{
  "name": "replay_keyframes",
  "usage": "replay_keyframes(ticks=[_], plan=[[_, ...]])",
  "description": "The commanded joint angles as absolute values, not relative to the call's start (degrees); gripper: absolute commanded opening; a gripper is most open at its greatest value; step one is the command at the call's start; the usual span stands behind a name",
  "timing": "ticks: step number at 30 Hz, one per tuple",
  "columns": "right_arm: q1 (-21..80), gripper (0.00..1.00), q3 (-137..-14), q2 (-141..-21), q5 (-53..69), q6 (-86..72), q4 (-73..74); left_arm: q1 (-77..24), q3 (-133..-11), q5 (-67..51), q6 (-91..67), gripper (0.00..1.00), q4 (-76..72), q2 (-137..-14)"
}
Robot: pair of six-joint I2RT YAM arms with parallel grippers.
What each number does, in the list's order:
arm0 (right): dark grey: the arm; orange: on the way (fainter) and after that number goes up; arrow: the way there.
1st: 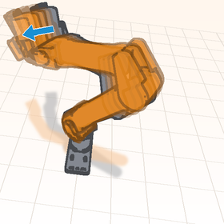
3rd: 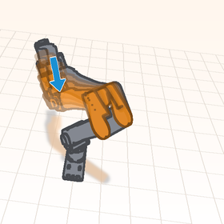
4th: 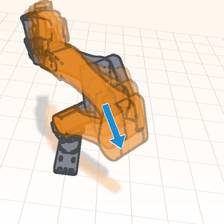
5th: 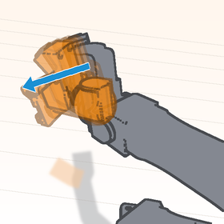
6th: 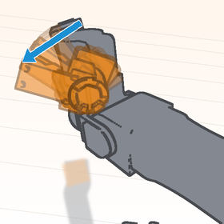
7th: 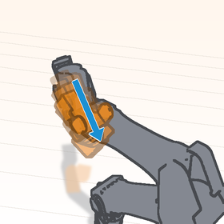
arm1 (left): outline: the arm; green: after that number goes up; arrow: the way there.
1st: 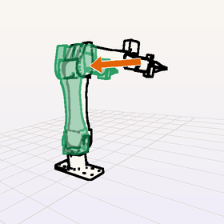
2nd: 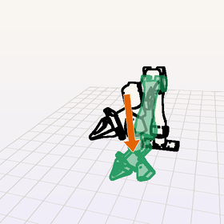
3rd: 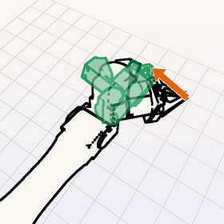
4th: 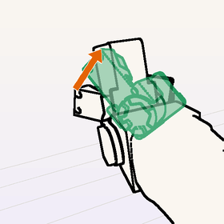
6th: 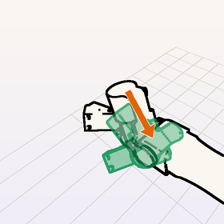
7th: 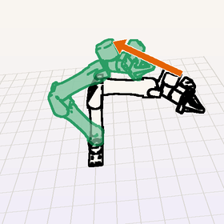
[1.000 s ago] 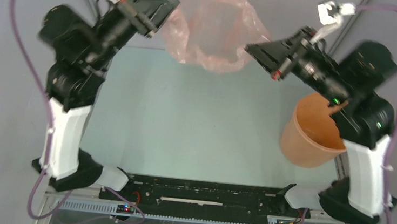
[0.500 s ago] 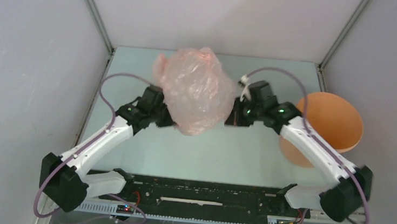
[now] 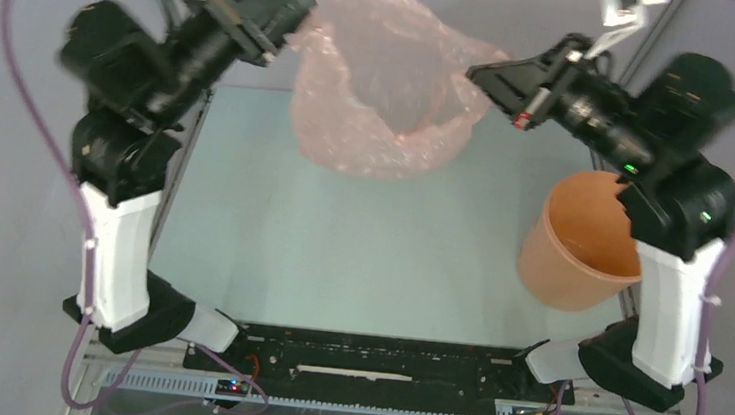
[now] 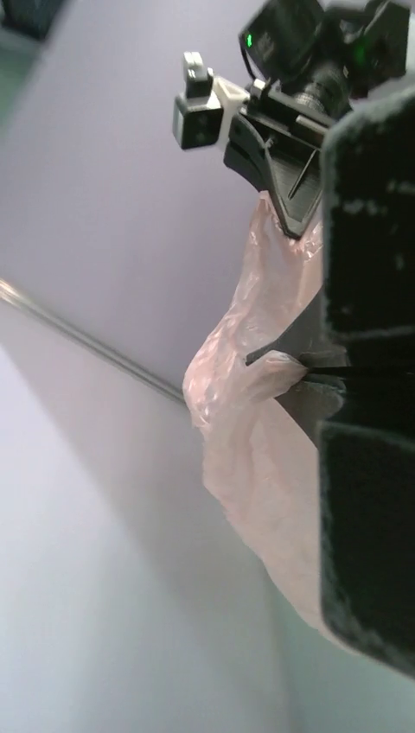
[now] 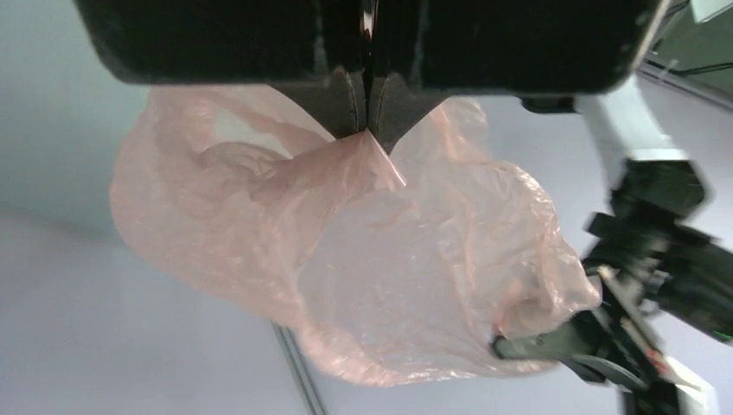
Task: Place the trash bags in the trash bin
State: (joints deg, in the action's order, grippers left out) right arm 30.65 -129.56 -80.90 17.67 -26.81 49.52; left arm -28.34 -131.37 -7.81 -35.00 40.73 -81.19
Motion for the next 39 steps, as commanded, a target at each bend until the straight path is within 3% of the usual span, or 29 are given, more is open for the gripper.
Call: replay_keyframes(ticks=[1,5,10,14,17,21,26,30,32,34,39], plan=[[32.5,0.0,-136.6,-77.3,17.6,-24.8,44.9,-28.1,-140.8,-12.2,-32.2,0.0,36.3,-80.2],[32.2,0.0,-104.5,-61.6,14.2,-26.6,29.7,-28.1,-112.2,-7.1,-30.9,0.01,26.8,-66.7],[31.7,0.0,-74.5,-58.0,14.4,-29.2,33.4,-28.1,-75.6,-6.5,-31.0,0.0,30.3,-58.9],[32.2,0.0,-59.8,-62.5,20.3,-33.0,37.7,-28.3,-52.8,-7.9,-35.3,0.0,32.3,-56.5],[33.8,0.0,-56.8,-63.3,20.6,-33.3,38.8,-28.6,-44.4,-8.3,-39.1,0.0,28.6,-52.0],[32.3,0.0,-66.4,-61.8,18.4,-31.3,38.7,-28.3,-54.9,-6.6,-36.6,0.0,28.2,-52.6],[28.3,0.0,-97.5,-74.9,19.9,-28.2,41.3,-25.3,-92.9,-9.0,-30.9,0.0,33.9,-70.3],[28.0,0.0,-131.0,-87.5,21.8,-27.1,51.8,-23.8,-134.1,-14.1,-30.3,0.0,43.1,-88.2],[28.1,0.0,-141.9,-89.7,22.4,-27.6,54.3,-23.7,-148.5,-16.3,-31.0,0.0,43.7,-91.7],[28.2,0.0,-139.4,-86.2,22.7,-28.5,49.9,-23.9,-146.8,-17.2,-31.5,0.0,39.5,-88.1],[27.7,0.0,-101.4,-66.8,20.9,-33.0,29.1,-24.0,-100.7,-10.3,-32.7,0.02,20.7,-64.3]])
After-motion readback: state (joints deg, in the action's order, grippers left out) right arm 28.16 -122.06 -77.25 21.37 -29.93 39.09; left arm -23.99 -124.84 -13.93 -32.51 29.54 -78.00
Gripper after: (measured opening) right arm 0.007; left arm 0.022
